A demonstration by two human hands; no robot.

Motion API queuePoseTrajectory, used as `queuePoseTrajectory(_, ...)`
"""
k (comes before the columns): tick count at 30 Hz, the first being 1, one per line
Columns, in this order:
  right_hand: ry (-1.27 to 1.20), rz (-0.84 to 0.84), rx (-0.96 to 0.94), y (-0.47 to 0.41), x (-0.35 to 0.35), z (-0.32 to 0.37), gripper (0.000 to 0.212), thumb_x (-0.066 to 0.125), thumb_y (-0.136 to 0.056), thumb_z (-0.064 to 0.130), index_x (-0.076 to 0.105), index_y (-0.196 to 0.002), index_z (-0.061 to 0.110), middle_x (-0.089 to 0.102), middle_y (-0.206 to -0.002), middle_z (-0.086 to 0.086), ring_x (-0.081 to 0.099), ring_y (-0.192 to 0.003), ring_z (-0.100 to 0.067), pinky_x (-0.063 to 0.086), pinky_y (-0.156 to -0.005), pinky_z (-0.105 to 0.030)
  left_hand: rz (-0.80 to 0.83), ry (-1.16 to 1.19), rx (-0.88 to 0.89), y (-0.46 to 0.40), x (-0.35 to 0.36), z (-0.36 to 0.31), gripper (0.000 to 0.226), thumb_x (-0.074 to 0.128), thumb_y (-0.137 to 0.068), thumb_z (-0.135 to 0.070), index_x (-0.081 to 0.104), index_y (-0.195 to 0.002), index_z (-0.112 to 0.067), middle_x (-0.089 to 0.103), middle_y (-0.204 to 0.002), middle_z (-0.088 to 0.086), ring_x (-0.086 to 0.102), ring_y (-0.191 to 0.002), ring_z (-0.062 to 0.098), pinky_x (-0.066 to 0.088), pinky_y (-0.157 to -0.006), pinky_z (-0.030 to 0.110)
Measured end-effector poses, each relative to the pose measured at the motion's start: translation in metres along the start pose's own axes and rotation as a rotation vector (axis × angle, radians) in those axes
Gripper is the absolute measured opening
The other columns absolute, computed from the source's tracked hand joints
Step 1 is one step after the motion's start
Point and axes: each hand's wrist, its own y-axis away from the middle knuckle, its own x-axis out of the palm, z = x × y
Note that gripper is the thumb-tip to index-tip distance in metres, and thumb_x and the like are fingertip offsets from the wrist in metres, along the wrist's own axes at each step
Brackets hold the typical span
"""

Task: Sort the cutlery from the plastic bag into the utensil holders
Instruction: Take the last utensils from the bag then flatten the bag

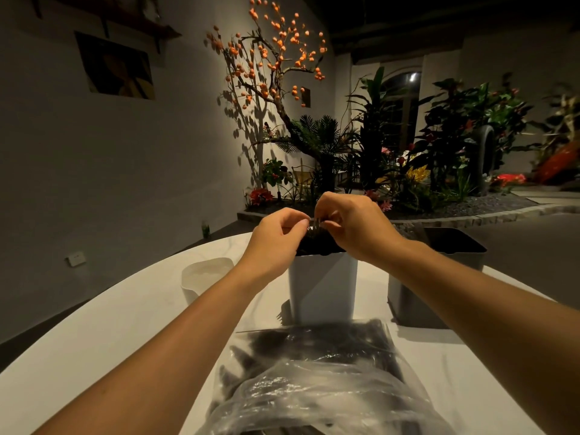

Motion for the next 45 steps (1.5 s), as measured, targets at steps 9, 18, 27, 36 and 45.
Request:
queuePoseTrajectory(9,0.122,0.093,-0.119,0.016,0.008,-0.008,0.007,0.064,-0.094,0.018,0.068,-0.099,0.019,0.066,-0.097,0.003,0.05,-0.09,-0.013,0.041,-0.069,-0.026,-0.176,0.036,-0.006,0.0,0.004,0.004,0.03,0.041,-0.105,-0.007,0.064,-0.099,-0.025,0.067,-0.099,-0.004,0.064,-0.098,0.01,0.054,-0.083,0.022)
queuePoseTrajectory(18,0.043,0.099,0.056,0.022,-0.013,0.005,0.037,0.068,-0.092,0.019,0.062,-0.129,0.02,0.052,-0.125,0.001,0.056,-0.11,-0.019,0.054,-0.093,-0.038,-0.195,0.024,-0.034,0.018,-0.007,-0.004,0.028,0.042,-0.103,-0.005,0.063,-0.1,-0.023,0.067,-0.096,0.0,0.065,-0.094,0.014,0.057,-0.083,0.031)
queuePoseTrajectory(27,-0.266,0.284,0.075,0.086,-0.055,0.085,0.022,0.064,-0.095,0.03,0.069,-0.081,0.014,0.067,-0.074,0.002,0.067,-0.068,-0.012,0.06,-0.065,-0.033,-0.115,0.089,-0.056,0.113,-0.019,-0.033,0.027,0.04,-0.107,-0.022,0.056,-0.09,-0.01,0.064,-0.068,0.011,0.061,-0.054,0.023,0.053,-0.05,0.033)
queuePoseTrajectory(36,-0.105,0.898,0.214,0.151,-0.052,0.136,0.022,0.058,-0.098,0.02,0.074,-0.091,0.007,0.076,-0.081,-0.003,0.074,-0.07,-0.014,0.061,-0.073,-0.029,0.084,-0.256,-0.07,0.207,-0.012,-0.016,0.047,0.041,-0.107,-0.034,0.07,-0.078,-0.011,0.07,-0.064,0.0,0.069,-0.058,0.011,0.059,-0.06,0.019)
queuePoseTrajectory(45,0.164,0.568,0.096,0.207,0.021,0.131,0.036,0.054,-0.098,0.048,0.058,-0.127,0.029,0.057,-0.116,0.001,0.056,-0.104,-0.02,0.053,-0.088,-0.037,-0.097,-0.245,-0.011,0.224,0.006,0.042,0.028,0.041,-0.106,-0.012,0.057,-0.123,-0.027,0.065,-0.113,-0.007,0.062,-0.104,0.011,0.053,-0.09,0.022)
